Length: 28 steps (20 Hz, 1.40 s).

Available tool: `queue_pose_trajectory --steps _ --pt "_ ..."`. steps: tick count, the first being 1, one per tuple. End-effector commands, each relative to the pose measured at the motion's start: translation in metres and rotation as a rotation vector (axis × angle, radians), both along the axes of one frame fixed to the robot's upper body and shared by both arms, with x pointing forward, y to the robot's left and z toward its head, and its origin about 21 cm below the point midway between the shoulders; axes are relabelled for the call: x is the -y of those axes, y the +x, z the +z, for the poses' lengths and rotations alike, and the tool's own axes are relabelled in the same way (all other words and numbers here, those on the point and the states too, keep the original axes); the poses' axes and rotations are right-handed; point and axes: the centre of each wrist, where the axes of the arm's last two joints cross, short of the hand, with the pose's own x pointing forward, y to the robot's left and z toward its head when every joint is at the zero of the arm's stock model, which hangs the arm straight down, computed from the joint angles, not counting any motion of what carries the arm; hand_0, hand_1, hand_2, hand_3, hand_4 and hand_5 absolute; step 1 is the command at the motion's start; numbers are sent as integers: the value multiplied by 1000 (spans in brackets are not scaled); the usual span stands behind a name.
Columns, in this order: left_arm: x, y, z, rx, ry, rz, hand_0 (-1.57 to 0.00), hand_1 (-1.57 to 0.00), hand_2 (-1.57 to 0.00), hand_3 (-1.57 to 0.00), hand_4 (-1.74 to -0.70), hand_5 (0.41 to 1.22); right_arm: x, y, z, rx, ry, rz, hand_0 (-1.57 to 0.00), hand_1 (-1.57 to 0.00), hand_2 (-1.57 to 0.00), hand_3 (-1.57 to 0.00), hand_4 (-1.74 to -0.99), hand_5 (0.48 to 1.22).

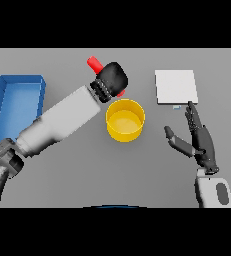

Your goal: Pick up the red beaker and tilt it to pour out 1 green nut into yellow bowl. Pick up the yellow bowl and place it on the metallic measuring scale.

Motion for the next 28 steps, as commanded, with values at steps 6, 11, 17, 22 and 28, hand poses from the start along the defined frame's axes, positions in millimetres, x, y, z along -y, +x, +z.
queue_pose_trajectory --steps 6,11,17,22,28 --pt "15 -6 -11 79 206 -88 -1571 -1571 -1571 -1551 -1739 1221 -4 0 4 3 1 8 1 1 1 1 -1285 605" --pt "32 -10 -9 102 315 -124 -1571 -1571 -1571 -1564 -1740 1221 1 -1 5 -13 -16 -4 1 1 1 1 -1283 601" --pt "37 -8 -4 154 406 -140 -1571 -1571 -1571 -1569 -1741 1221 -2 -2 2 6 -37 -15 1 1 1 1 -1258 587" --pt "44 0 21 220 405 -140 -1571 -1571 -1571 -1570 -1738 1189 -1 -2 1 9 -26 -10 1 1 1 1 -1226 587" --pt "26 26 106 401 262 -81 -1571 -1378 -1366 -1212 -1679 1201 -4 2 2 19 -3 18 1 1 1 1 -1231 620"
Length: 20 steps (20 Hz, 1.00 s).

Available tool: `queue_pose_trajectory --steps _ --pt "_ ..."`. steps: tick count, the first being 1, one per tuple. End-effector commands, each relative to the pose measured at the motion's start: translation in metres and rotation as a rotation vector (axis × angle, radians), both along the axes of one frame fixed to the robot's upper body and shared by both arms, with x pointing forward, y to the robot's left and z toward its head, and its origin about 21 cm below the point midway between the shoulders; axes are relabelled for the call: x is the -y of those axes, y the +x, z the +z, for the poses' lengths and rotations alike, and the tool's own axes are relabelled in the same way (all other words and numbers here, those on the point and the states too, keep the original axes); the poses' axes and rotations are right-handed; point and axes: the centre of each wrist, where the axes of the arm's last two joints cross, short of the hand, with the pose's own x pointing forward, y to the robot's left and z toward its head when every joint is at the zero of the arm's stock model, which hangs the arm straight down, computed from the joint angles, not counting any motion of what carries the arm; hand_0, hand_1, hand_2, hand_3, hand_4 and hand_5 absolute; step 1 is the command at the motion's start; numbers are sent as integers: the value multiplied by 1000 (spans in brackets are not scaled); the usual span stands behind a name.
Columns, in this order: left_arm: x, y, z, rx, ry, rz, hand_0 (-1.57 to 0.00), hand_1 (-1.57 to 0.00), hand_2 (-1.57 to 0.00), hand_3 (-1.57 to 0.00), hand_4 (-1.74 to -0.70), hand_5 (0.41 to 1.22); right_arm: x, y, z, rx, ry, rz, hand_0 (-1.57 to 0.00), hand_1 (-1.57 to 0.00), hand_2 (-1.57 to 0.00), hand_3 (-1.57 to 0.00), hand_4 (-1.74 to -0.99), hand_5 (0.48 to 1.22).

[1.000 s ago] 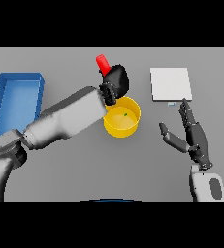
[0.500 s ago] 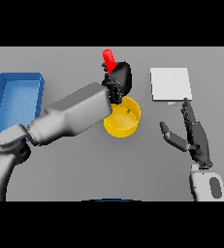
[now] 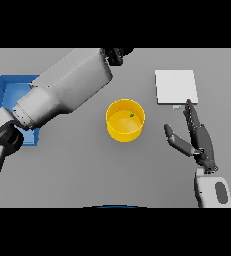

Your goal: Pick up the red beaker and tilt it to pour out 1 green nut into yellow bowl. Pick up the yellow bowl and place it on the metallic measuring scale.

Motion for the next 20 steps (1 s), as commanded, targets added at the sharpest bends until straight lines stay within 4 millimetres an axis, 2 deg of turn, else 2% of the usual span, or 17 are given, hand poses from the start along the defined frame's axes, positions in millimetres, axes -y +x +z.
queue_pose_trajectory --steps 1,3,4,5,6,7,8,11,13,15,18,20 --pt "-4 5 19 15 -29 -12 -1571 -1416 -1407 -1284 -1631 1205 0 -2 -2 4 -1 1 1 1 1 1 -1241 626" --pt "-17 14 68 78 -140 69 -1571 -1472 -1466 -1387 -1572 1211 2 -3 2 14 -2 3 1 1 1 1 -1256 635" --pt "-27 19 85 98 -207 121 -1571 -1492 -1487 -1424 -1553 1213 4 -2 3 14 -4 9 1 1 1 1 -1266 639" --pt "-33 22 93 96 -247 147 -1571 -1508 -1504 -1453 -1537 1214 5 -1 2 7 -1 15 1 1 1 1 -1274 642" --pt "-52 29 108 72 -358 209 -1571 -1520 -1517 -1477 -1578 1216 5 0 3 8 -10 16 1 1 1 1 -1281 644" --pt "-85 38 120 54 -520 311 -1571 -1530 -1528 -1445 -1611 1217 6 0 2 9 -19 15 1 1 1 1 -1292 645" --pt "-109 43 127 44 -646 369 -1571 -1539 -1537 -1435 -1637 1218 5 0 4 17 -24 24 1 1 1 1 -1299 649" --pt "-172 55 118 6 -948 510 -1571 -1554 -1553 -1418 -1688 1219 -1 2 3 35 -35 41 1 1 1 1 -1312 653" --pt "-203 57 109 17 -1087 545 -1571 -1560 -1560 -1400 -1707 1220 3 5 6 57 -67 49 1 1 1 1 -1304 653" --pt "-230 57 99 34 -1245 619 -1571 -1564 -1564 -1437 -1719 1220 -3 6 4 39 -56 47 1 1 1 1 -1298 651" --pt "-261 56 66 71 -1359 742 -1571 -1568 -1567 -1406 -1730 1221 -3 7 3 27 -41 46 1 1 1 1 -1276 651" --pt "-285 52 40 69 -1418 838 -1571 -1569 -1569 -1465 -1734 1221 -7 8 3 12 -24 55 1 1 1 1 -1275 656"
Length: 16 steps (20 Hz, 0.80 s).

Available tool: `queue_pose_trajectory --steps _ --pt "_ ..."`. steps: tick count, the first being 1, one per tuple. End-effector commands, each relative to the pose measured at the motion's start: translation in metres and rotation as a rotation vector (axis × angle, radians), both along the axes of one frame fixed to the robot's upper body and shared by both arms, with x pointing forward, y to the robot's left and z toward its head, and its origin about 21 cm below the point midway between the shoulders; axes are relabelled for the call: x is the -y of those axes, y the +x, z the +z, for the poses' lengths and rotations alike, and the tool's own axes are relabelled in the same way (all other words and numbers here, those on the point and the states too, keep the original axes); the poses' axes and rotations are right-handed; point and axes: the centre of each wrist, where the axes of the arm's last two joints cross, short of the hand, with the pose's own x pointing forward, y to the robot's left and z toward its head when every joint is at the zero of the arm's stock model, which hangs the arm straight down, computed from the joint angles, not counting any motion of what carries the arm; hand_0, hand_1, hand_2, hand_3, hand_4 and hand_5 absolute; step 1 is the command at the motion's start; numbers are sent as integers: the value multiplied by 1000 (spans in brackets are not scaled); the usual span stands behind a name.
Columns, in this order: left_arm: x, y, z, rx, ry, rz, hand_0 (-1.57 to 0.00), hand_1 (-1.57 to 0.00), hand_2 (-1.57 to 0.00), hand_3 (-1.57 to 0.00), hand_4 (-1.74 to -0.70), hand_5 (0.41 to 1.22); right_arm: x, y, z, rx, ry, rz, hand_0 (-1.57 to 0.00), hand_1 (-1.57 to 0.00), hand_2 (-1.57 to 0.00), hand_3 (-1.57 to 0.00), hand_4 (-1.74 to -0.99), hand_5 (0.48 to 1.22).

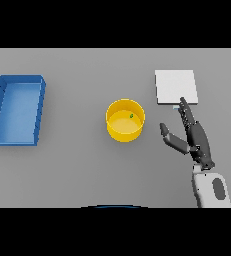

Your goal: Pick up the red beaker and tilt it to pour out 1 green nut into yellow bowl. Pick up the yellow bowl and place it on the metallic measuring scale.

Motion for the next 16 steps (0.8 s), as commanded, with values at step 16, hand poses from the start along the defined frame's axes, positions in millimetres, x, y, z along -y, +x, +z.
queue_pose_trajectory --steps 16 --pt "-48 -70 -141 -44 -357 274 -1571 -1571 -1571 -1340 -1738 1221 7 -3 -7 23 -61 13 1 1 1 1 -1327 724"
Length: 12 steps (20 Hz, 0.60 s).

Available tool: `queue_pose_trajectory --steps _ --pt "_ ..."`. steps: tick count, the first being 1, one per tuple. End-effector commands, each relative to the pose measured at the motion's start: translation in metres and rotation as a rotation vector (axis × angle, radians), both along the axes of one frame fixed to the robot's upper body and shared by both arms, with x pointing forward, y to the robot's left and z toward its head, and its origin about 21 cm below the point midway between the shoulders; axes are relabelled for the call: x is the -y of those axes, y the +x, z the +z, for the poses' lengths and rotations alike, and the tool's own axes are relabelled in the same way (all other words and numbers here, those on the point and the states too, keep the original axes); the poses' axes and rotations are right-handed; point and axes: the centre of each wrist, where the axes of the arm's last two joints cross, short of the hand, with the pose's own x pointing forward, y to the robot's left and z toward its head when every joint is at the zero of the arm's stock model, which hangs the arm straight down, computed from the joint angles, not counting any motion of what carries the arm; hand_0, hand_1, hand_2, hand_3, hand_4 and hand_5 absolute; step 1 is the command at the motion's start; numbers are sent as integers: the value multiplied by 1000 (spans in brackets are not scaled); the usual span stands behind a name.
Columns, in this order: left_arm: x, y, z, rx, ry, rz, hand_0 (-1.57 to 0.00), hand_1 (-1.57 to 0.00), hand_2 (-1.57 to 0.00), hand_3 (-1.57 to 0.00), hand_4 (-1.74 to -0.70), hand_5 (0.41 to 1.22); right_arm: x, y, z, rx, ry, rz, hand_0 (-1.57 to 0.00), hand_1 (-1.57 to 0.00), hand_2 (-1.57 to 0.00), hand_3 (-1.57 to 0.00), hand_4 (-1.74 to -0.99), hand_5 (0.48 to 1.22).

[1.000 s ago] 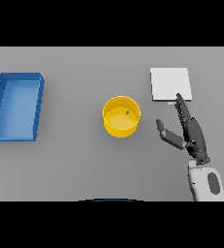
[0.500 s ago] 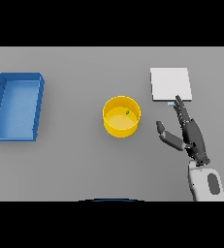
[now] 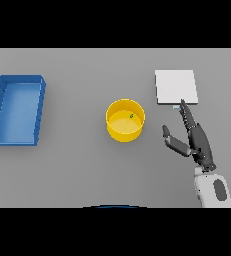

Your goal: Pick up the red beaker and tilt it to pour out 1 green nut into yellow bowl. Pick up the yellow bowl and place it on the metallic measuring scale.

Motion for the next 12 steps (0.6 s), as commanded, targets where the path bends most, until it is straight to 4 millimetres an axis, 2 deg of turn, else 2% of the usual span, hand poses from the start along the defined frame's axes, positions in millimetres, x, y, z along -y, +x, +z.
queue_pose_trajectory --steps 1,2,3,5,6,8,9,10,12 --pt "3 0 -3 8 -12 7 -1571 -1571 -1571 -1326 -1738 1190 1 3 4 0 11 3 1 1 1 1 -1332 723" --pt "2 -3 -3 18 -11 9 -1571 -1571 -1571 -1319 -1737 1146 0 0 2 -2 13 3 1 1 1 1 -1335 725" --pt "5 -7 -8 19 -24 -3 -1571 -1571 -1571 -1369 -1682 1106 0 0 2 -1 10 4 1 1 1 1 -1336 727" --pt "6 -14 -14 3 -29 -20 -1571 -1571 -1571 -1442 -1588 962 -3 0 3 7 2 0 1 1 1 1 -1326 728" --pt "9 -17 -20 -5 -39 -28 -1571 -1571 -1571 -1273 -1502 896 0 0 5 16 5 -3 1 1 1 1 -1326 730" --pt "9 -22 -20 -19 -61 -54 -1571 -1571 -1571 -935 -1253 810 -2 2 4 -1 6 -4 1 1 1 1 -1327 730" --pt "9 -30 -18 -20 -97 -87 -1571 -1520 -1410 -852 -1135 779 -4 1 2 0 6 -3 1 1 1 1 -1325 731" --pt "11 -31 -18 -28 -138 -108 -1437 -1291 -1163 -715 -1046 757 -2 0 4 -2 -1 -6 1 1 1 1 -1320 731" --pt "13 -34 -11 -33 -176 -159 -982 -830 -747 -464 -922 716 0 -1 6 4 3 -5 1 1 1 1 -1321 727"
